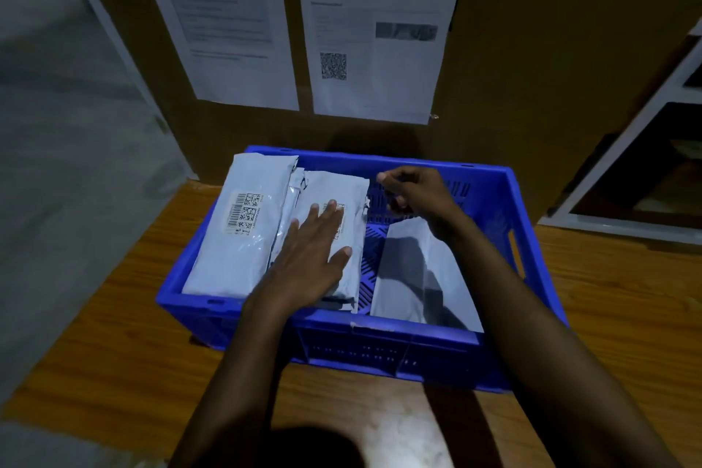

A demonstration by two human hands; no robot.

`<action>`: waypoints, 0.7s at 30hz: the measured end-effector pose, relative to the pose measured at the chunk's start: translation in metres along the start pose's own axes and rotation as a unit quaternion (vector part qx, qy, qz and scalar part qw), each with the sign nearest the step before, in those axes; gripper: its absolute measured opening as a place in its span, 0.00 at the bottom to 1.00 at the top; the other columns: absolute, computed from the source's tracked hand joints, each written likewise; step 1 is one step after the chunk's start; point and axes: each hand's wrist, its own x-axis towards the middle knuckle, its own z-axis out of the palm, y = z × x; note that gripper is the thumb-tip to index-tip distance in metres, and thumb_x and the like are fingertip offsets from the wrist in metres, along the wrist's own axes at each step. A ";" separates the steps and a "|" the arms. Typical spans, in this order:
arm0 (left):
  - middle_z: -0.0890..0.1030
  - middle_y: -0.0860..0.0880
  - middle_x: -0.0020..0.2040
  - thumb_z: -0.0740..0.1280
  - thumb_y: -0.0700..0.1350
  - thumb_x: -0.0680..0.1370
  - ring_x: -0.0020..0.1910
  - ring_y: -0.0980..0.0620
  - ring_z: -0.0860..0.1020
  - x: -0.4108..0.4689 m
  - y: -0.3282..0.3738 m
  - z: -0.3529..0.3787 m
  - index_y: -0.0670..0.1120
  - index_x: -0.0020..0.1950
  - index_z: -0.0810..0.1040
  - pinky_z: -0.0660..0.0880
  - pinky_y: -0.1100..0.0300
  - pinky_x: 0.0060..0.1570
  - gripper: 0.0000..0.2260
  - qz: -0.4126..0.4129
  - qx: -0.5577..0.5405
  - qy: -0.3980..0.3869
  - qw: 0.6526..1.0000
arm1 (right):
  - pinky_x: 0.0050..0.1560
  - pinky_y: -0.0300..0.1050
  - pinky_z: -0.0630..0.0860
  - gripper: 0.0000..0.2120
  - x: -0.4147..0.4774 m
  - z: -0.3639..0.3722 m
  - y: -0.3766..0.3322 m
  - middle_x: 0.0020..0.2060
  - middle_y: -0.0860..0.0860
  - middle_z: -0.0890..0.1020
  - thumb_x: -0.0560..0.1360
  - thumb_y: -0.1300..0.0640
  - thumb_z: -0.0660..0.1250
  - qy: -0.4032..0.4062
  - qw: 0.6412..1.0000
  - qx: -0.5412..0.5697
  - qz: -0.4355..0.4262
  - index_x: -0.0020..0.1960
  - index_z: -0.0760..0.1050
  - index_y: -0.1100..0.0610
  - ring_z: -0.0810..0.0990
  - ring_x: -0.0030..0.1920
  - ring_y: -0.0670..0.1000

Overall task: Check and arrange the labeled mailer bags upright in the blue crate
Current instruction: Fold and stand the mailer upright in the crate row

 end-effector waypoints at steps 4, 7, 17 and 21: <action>0.43 0.57 0.83 0.55 0.51 0.86 0.81 0.57 0.40 0.006 -0.004 -0.004 0.53 0.84 0.46 0.38 0.54 0.80 0.28 -0.014 0.010 -0.004 1.000 | 0.31 0.39 0.77 0.13 -0.001 -0.017 0.002 0.40 0.58 0.82 0.79 0.55 0.73 0.008 0.999 -0.031 0.028 0.56 0.83 0.64 0.79 0.33 0.50; 0.44 0.57 0.83 0.55 0.50 0.86 0.81 0.57 0.40 0.004 -0.007 -0.003 0.53 0.84 0.47 0.38 0.55 0.79 0.28 -0.014 0.006 -0.002 1.000 | 0.30 0.39 0.77 0.09 -0.002 -0.030 0.008 0.40 0.54 0.85 0.79 0.52 0.73 0.016 0.994 -0.101 0.031 0.54 0.84 0.57 0.81 0.32 0.48; 0.47 0.53 0.84 0.53 0.56 0.86 0.81 0.57 0.41 0.005 0.005 -0.006 0.50 0.83 0.53 0.36 0.59 0.77 0.27 0.006 -0.007 0.056 0.998 | 0.44 0.54 0.85 0.09 0.002 -0.054 0.037 0.40 0.50 0.85 0.77 0.63 0.71 -0.074 0.893 -0.441 0.040 0.50 0.82 0.49 0.86 0.38 0.52; 0.56 0.54 0.83 0.59 0.54 0.85 0.81 0.59 0.47 0.009 0.032 -0.009 0.51 0.80 0.64 0.44 0.56 0.80 0.23 0.044 -0.053 0.098 0.993 | 0.41 0.50 0.85 0.08 0.002 -0.042 0.043 0.35 0.54 0.86 0.75 0.51 0.74 -0.090 0.847 -0.512 0.111 0.47 0.84 0.56 0.86 0.34 0.51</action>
